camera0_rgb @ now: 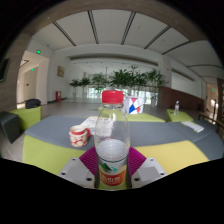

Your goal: Pour water

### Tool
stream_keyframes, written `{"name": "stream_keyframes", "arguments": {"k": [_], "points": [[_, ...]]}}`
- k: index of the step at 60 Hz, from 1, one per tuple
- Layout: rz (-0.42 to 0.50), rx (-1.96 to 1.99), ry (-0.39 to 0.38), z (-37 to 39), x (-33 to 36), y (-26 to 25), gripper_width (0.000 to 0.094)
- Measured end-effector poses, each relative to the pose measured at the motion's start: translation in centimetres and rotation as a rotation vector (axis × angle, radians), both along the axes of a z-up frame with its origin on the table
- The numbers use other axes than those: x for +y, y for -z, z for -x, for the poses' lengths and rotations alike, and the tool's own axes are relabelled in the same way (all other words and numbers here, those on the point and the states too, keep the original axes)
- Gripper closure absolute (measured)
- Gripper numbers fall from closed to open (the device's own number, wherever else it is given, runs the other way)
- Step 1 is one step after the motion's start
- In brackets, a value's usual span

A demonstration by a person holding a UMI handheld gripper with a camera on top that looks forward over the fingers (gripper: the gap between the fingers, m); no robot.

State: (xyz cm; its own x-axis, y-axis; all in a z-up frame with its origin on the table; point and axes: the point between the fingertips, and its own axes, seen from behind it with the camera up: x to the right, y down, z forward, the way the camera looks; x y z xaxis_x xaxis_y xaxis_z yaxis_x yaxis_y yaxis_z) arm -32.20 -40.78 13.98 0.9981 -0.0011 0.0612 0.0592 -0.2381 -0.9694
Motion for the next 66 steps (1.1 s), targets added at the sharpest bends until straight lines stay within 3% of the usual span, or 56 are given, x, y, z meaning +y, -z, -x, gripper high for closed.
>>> {"name": "stream_keyframes", "arguments": {"k": [15, 25, 36, 42, 57, 66], "points": [[-0.148, -0.413, 0.17, -10.8, 9.9, -11.3, 0.0575], [-0.244, -0.809, 0.157, -9.2, 17.6, -17.8, 0.0576], [-0.394, -1.359, 0.035, -0.3, 23.1, -19.9, 0.0579], [-0.471, -1.666, -0.091, 5.2, 25.4, -16.4, 0.0578], [-0.532, -2.219, -0.321, 12.1, 27.6, -6.8, 0.0578], [-0.482, -2.226, -0.314, 10.7, 28.8, -4.8, 0.058]]}}
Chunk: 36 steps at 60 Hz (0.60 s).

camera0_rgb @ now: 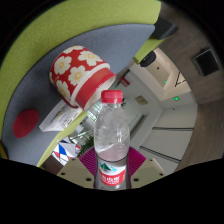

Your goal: Pour water

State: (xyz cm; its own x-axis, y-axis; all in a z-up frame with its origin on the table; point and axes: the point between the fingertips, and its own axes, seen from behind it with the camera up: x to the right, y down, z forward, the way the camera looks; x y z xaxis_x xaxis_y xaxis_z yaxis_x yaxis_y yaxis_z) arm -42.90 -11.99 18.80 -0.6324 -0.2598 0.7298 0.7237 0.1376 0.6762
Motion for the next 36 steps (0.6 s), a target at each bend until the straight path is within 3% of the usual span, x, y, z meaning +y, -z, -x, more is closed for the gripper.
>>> {"name": "stream_keyframes", "arguments": {"k": [16, 36], "points": [[0.043, 0.177, -0.044, 1.2, -0.7, -2.7, 0.0581], [0.316, 1.356, -0.175, -2.2, -4.1, -14.1, 0.0576]]}}
